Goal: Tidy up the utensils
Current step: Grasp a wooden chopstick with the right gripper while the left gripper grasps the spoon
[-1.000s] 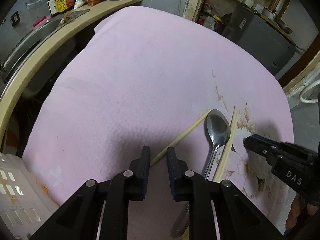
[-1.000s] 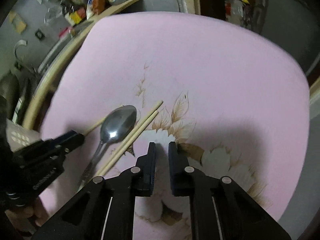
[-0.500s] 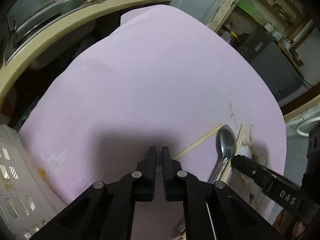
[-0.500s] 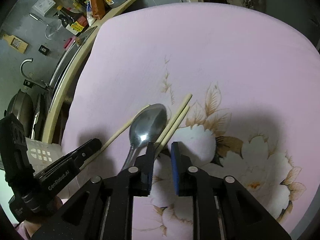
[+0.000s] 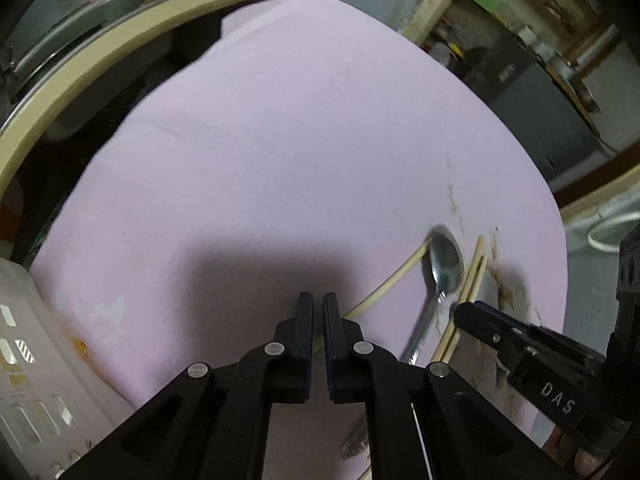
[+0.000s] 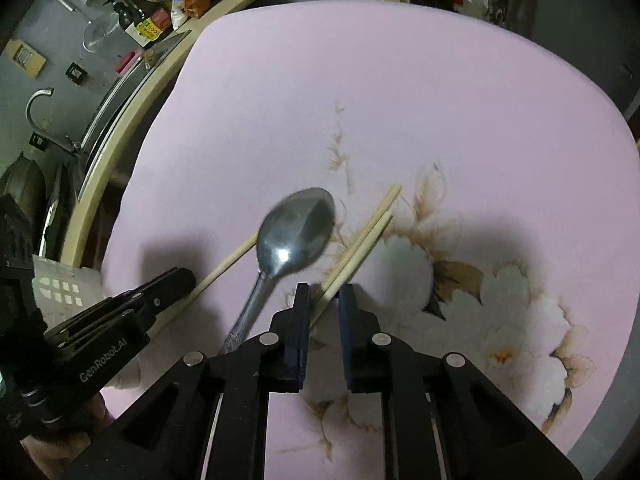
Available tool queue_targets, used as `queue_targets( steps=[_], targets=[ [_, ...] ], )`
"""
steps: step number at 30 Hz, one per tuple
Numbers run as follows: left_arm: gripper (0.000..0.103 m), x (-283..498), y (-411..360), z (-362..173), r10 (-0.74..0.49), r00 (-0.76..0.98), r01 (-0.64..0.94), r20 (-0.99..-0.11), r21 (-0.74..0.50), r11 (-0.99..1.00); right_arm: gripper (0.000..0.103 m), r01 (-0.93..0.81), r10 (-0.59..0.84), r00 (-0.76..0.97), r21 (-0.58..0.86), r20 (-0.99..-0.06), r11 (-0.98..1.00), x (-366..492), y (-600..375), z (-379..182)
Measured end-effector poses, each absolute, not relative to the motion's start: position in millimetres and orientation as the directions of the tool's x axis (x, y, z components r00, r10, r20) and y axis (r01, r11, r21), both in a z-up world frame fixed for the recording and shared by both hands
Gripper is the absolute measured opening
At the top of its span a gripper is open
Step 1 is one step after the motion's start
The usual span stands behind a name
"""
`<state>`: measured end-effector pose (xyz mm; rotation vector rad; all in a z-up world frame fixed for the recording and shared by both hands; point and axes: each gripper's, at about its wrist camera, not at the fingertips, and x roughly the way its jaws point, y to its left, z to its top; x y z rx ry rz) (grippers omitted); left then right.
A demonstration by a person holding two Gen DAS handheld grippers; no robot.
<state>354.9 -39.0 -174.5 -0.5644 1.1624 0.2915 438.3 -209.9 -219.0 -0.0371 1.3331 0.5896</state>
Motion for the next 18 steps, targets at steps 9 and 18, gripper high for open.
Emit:
queue_targets(
  steps=[9, 18],
  targets=[
    [0.006, 355.3, -68.9, -177.8, -0.189, 0.305, -0.407, -0.933, -0.307, 0.86, 0.007, -0.36, 0.431, 0.067, 0.381, -0.9, 0.852, 425.8, -251.1, -222.1],
    [0.006, 380.9, -73.1, -176.3, -0.187, 0.254, -0.319, -0.949, -0.265, 0.91, 0.009, -0.371, 0.392, 0.057, 0.345, -0.918, 0.862, 437.3, -236.8, -225.1]
  ],
)
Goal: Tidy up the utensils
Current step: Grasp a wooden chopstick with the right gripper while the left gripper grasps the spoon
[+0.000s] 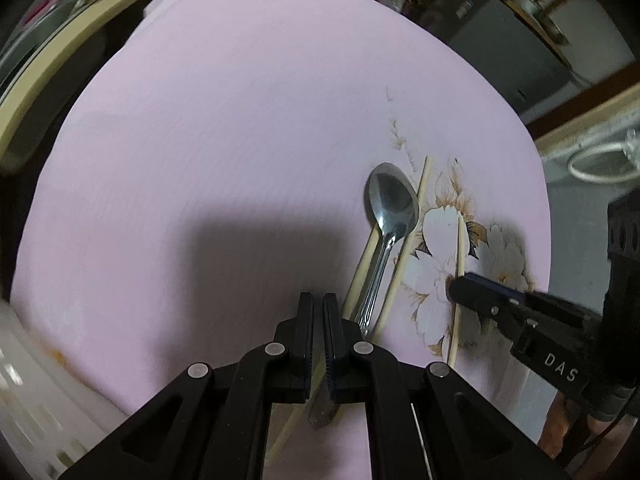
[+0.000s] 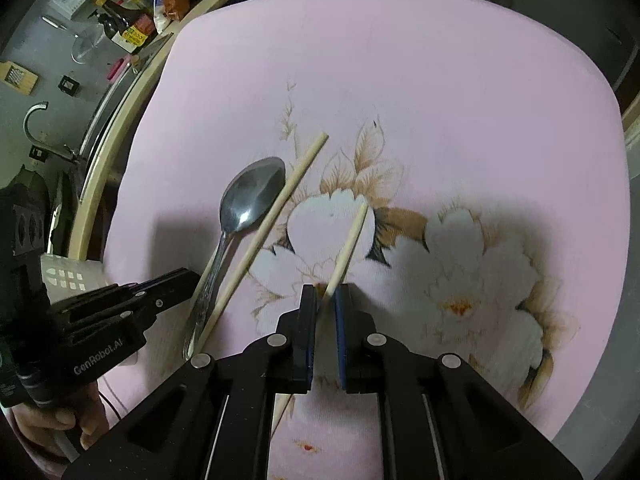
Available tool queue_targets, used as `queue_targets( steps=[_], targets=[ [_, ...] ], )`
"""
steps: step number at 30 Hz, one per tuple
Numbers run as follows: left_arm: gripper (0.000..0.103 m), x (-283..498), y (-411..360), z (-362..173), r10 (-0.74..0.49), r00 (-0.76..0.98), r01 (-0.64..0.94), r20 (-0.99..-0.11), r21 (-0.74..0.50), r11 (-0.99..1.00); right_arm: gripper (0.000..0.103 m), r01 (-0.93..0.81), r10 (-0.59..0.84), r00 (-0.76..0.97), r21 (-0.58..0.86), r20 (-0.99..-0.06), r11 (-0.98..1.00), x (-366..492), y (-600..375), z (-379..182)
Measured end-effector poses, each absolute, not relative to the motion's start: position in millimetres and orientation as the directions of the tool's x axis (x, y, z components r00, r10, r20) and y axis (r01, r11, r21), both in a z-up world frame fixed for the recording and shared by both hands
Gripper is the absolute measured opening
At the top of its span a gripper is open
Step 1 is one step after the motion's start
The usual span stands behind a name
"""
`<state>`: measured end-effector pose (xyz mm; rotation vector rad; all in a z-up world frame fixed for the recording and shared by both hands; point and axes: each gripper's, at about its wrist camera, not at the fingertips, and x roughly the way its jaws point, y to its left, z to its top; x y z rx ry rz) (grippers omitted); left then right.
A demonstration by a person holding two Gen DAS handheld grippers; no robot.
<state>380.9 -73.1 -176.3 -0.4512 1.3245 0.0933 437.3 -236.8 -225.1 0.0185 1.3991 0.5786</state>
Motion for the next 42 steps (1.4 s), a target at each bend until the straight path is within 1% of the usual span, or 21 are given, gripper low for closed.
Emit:
queue_targets(
  steps=[5, 10, 12, 14, 17, 19, 22, 24, 27, 29, 30, 32, 35, 42],
  targets=[
    [0.006, 402.7, -86.2, -172.9, -0.139, 0.212, -0.239, -0.967, -0.189, 0.952, 0.009, -0.346, 0.379, 0.052, 0.339, -0.924, 0.875, 446.9, -230.3, -223.0],
    [0.006, 415.0, -105.2, -170.7, -0.061, 0.195, -0.202, -0.979, -0.101, 0.974, 0.009, -0.283, 0.435, 0.028, 0.41, -0.9, 0.867, 455.9, -232.6, -227.6],
    [0.006, 416.8, -111.9, -169.7, -0.043, 0.204, -0.186, -0.978, -0.082, 0.979, 0.003, -0.258, 0.446, 0.021, 0.427, -0.895, 0.867, 458.2, -237.5, -229.9],
    [0.006, 417.6, -113.7, -169.5, -0.043, 0.208, -0.177, -0.977, -0.081, 0.981, 0.003, -0.239, 0.474, 0.029, 0.454, -0.88, 0.858, 456.1, -241.5, -230.9],
    [0.002, 412.3, -103.0, -171.8, -0.11, 0.207, -0.2, -0.972, -0.152, 0.968, 0.004, -0.218, 0.491, 0.043, 0.471, -0.87, 0.854, 449.7, -245.3, -231.6],
    [0.002, 400.0, -88.9, -174.6, -0.209, 0.226, -0.269, -0.952, -0.267, 0.925, 0.004, -0.214, 0.501, 0.047, 0.481, -0.864, 0.85, 444.3, -245.5, -232.0],
    [0.002, 387.3, -78.3, -177.4, -0.254, 0.258, -0.333, -0.932, -0.333, 0.882, 0.004, -0.209, 0.514, 0.046, 0.495, -0.857, 0.843, 438.6, -249.4, -236.1],
    [0.002, 380.5, -76.1, -178.1, -0.272, 0.262, -0.341, -0.926, -0.353, 0.871, 0.004, -0.21, 0.518, 0.044, 0.499, -0.854, 0.841, 438.4, -248.2, -237.1],
    [0.006, 372.2, -73.1, -180.4, -0.278, 0.272, -0.323, -0.921, -0.359, 0.876, 0.004, -0.211, 0.521, 0.041, 0.502, -0.853, 0.839, 435.6, -247.5, -238.1],
    [0.014, 371.2, -75.2, -179.1, -0.291, 0.273, -0.311, -0.917, -0.37, 0.875, 0.004, -0.221, 0.514, 0.043, 0.494, -0.857, 0.841, 433.3, -247.5, -238.4],
    [0.017, 378.5, -69.8, -181.3, -0.296, 0.273, -0.304, -0.915, -0.374, 0.876, 0.004, -0.226, 0.51, 0.044, 0.489, -0.859, 0.843, 432.2, -248.0, -237.9],
    [0.027, 384.2, -72.5, -174.6, -0.291, 0.278, -0.284, -0.915, -0.368, 0.885, 0.004, -0.231, 0.507, 0.044, 0.485, -0.861, 0.844, 430.8, -252.1, -238.0],
    [0.033, 387.4, -77.3, -173.2, -0.297, 0.286, -0.261, -0.911, -0.372, 0.891, 0.004, -0.233, 0.513, 0.039, 0.491, -0.858, 0.839, 430.1, -260.6, -238.9],
    [0.034, 400.3, -76.5, -175.2, -0.295, 0.302, -0.245, -0.906, -0.373, 0.895, 0.003, -0.225, 0.527, 0.037, 0.507, -0.849, 0.832, 428.2, -267.6, -241.6]
  ],
)
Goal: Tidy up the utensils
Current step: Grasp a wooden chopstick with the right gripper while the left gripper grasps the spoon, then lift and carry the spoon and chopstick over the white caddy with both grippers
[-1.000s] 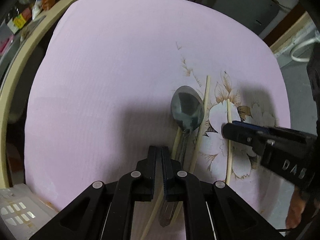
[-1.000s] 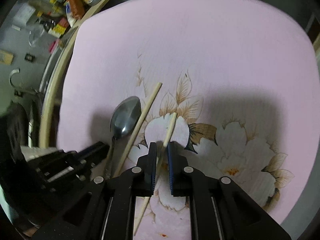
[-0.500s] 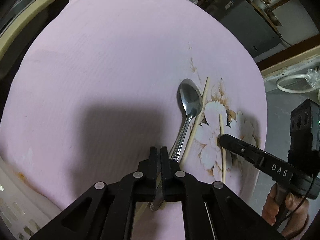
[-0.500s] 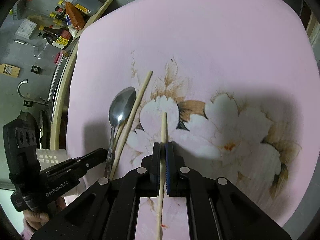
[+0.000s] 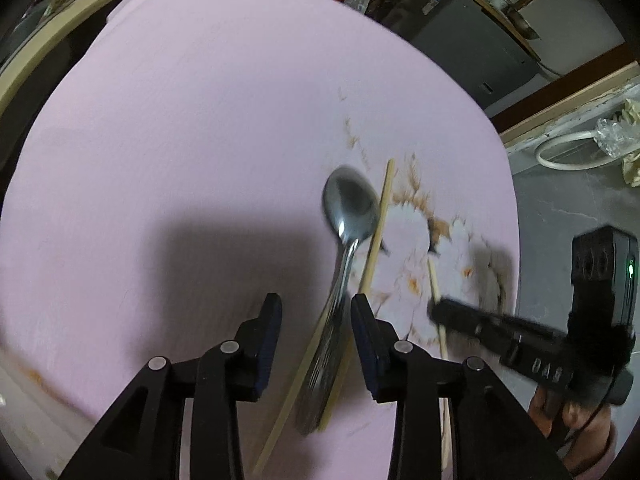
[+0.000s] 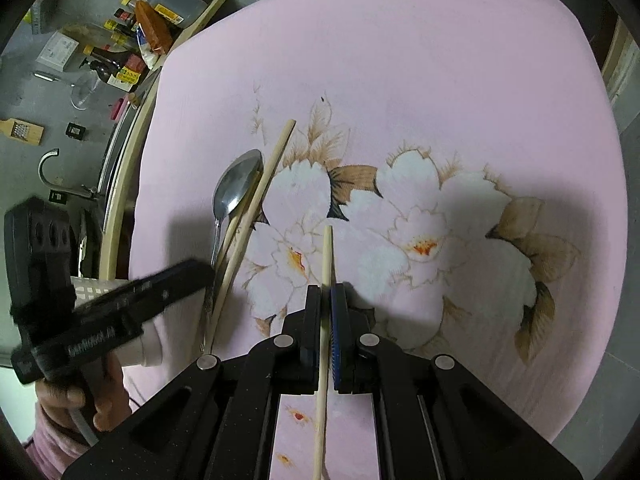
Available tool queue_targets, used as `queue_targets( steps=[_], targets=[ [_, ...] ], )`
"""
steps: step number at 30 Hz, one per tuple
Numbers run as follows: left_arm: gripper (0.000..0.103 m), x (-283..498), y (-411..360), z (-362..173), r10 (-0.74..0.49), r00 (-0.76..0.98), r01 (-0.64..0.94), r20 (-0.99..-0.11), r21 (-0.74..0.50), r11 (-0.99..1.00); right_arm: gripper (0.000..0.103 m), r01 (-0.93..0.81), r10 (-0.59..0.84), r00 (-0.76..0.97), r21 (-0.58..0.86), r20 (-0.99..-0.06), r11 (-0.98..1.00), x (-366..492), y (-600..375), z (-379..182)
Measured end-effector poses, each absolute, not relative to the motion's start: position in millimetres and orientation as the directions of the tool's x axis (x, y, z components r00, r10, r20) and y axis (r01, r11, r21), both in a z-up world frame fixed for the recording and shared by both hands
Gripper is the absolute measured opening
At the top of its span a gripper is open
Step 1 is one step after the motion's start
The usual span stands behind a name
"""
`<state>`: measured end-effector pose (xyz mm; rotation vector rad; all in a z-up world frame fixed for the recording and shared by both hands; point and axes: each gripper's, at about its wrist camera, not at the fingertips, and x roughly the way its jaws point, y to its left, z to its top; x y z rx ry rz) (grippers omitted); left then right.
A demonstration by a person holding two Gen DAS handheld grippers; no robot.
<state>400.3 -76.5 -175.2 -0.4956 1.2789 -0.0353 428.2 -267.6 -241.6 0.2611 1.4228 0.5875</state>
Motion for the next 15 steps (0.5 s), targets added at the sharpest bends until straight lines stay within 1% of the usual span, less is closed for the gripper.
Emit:
queue_targets(
  steps=[5, 9, 10, 12, 13, 15],
  targets=[
    [0.033, 410.8, -75.0, -172.1, -0.286, 0.31, -0.226, -0.907, -0.363, 0.904, 0.003, -0.223, 0.533, 0.048, 0.511, -0.845, 0.83, 431.8, -268.0, -242.9],
    [0.033, 417.2, -78.7, -169.7, -0.267, 0.294, -0.194, -0.918, -0.331, 0.924, 0.003, -0.225, 0.534, 0.055, 0.511, -0.843, 0.83, 440.0, -262.4, -242.8],
    [0.028, 419.6, -81.2, -169.5, -0.255, 0.286, -0.185, -0.924, -0.314, 0.931, 0.003, -0.231, 0.53, 0.056, 0.506, -0.846, 0.831, 441.2, -260.2, -242.3],
    [0.016, 423.3, -84.5, -169.0, -0.232, 0.266, -0.176, -0.936, -0.283, 0.943, 0.003, -0.255, 0.508, 0.058, 0.479, -0.86, 0.84, 443.3, -252.7, -240.0],
    [0.012, 423.6, -83.4, -169.9, -0.243, 0.257, -0.18, -0.935, -0.293, 0.939, 0.003, -0.271, 0.495, 0.056, 0.464, -0.867, 0.844, 443.4, -249.7, -238.9],
    [0.011, 417.9, -80.4, -170.3, -0.249, 0.263, -0.187, -0.932, -0.302, 0.935, 0.003, -0.307, 0.463, 0.059, 0.425, -0.884, 0.851, 443.7, -241.6, -235.5]
  ],
)
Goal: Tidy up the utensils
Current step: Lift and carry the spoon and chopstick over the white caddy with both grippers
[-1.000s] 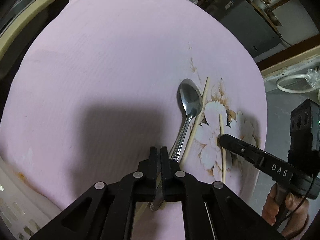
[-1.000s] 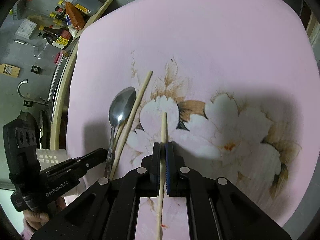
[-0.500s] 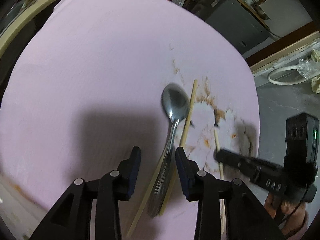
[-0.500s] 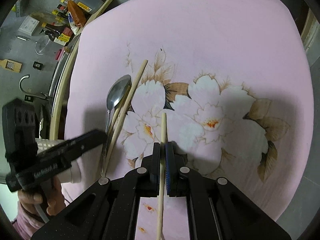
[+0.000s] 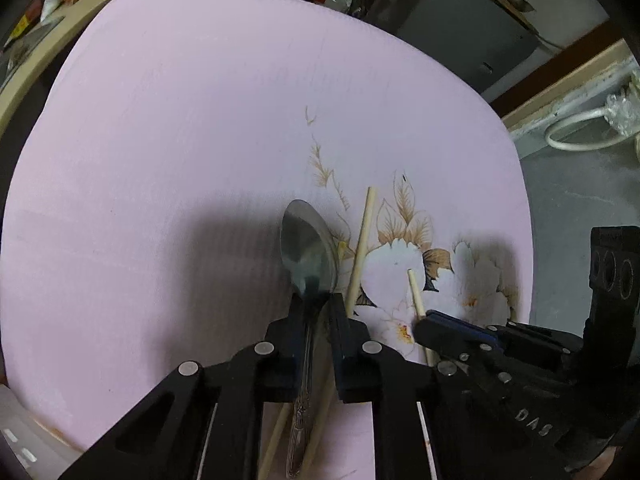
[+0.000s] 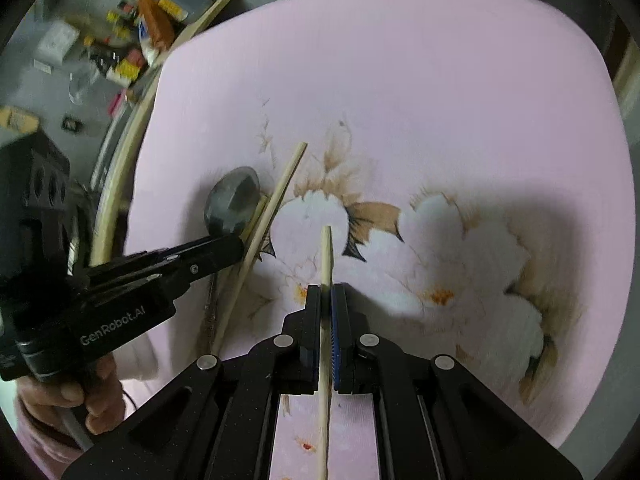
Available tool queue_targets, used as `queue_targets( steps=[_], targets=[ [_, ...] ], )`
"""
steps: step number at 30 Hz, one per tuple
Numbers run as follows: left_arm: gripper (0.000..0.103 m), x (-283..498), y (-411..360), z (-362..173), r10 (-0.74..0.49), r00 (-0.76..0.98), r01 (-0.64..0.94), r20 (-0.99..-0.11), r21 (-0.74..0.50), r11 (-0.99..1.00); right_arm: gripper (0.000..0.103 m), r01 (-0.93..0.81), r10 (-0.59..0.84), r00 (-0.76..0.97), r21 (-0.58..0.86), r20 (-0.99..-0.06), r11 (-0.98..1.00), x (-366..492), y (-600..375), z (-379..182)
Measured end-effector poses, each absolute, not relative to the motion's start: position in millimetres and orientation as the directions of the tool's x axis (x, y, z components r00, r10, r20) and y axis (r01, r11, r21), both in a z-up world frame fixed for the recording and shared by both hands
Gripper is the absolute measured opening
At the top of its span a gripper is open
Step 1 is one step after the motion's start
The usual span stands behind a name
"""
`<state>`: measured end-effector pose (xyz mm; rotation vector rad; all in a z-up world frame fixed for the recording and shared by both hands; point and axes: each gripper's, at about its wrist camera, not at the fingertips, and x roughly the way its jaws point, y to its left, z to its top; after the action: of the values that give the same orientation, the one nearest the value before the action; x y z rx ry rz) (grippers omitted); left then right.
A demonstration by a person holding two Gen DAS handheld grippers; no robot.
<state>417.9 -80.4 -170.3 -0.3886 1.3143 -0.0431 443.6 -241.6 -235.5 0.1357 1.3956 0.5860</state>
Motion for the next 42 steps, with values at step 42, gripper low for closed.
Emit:
queue_targets(
  steps=[42],
  targets=[
    [0.003, 241.4, -31.1, 93.0, -0.281, 0.885, 0.199, -0.372, -0.243, 0.949, 0.004, -0.353, 0.396, 0.918, 0.384, -0.034, 0.853, 227.6, -254.7, 73.6]
  ],
)
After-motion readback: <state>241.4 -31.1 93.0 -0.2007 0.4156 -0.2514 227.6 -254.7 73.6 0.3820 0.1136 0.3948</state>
